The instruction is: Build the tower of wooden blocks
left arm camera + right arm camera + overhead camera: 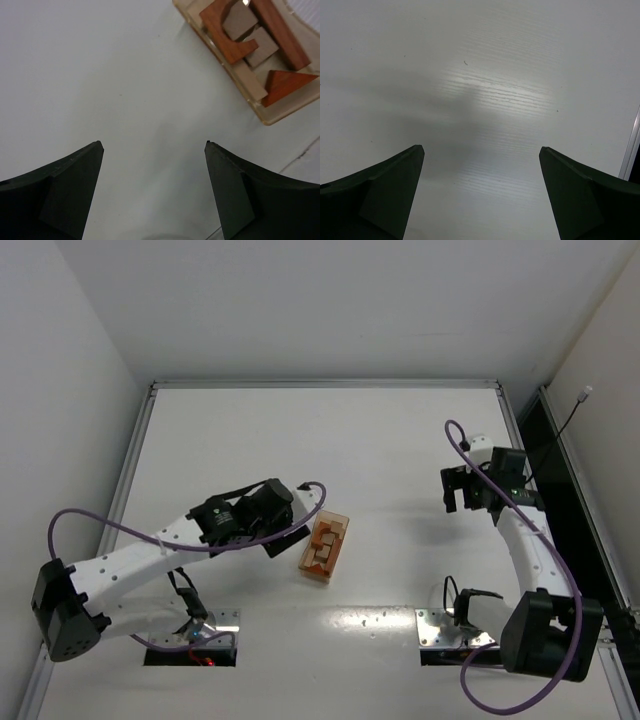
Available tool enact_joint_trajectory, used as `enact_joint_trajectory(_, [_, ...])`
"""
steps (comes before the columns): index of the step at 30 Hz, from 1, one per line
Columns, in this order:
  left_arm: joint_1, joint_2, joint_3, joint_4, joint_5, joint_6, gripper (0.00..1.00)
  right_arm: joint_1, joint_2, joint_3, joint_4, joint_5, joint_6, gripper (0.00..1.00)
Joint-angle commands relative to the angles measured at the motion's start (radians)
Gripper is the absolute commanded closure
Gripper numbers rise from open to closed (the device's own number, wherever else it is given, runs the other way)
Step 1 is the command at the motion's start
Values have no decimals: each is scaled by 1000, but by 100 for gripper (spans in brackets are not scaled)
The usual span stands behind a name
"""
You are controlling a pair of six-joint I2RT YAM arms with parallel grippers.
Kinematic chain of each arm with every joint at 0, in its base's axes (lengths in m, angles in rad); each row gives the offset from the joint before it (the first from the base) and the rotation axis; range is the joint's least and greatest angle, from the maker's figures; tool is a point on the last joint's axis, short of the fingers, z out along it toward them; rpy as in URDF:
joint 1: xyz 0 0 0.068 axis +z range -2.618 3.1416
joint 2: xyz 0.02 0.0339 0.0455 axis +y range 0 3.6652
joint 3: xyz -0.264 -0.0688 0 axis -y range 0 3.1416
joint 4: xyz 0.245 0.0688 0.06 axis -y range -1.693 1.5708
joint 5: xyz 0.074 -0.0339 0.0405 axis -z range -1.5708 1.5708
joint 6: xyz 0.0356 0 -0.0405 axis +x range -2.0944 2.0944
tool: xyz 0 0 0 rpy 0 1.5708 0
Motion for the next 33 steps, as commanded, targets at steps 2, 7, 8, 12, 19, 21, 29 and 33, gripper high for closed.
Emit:
enact_joint_trajectory(2, [-38,12,167,-79,102,-51,20,-6,6,44,3,3,-11,4])
enact_joint_trajectory(7, [-72,46,259,-88,276,-109,20,-6,-5,44,3,12,-11,4])
enact_joint_trajectory(8, [-81,63,286,-88,287,-121,20,-6,-5,44,3,12,-11,4])
enact_joint_trajectory(12, [-139,129,357,-114,287,-158,20,-6,4,53,-6,12,-11,4])
enact_joint_trajectory(19, [-184,239,402,-114,259,-290,27,-6,4,53,-6,31,-11,4])
enact_joint_trajectory(21, [-194,262,402,-114,250,-321,28,-6,4,53,-15,31,-11,4])
enact_joint_trajectory(29, [-204,359,431,-114,271,-419,28,-6,4,62,-16,40,-11,4])
enact_joint_trajectory(33, [-204,431,466,-125,271,-442,28,-6,4,62,-16,40,-11,4])
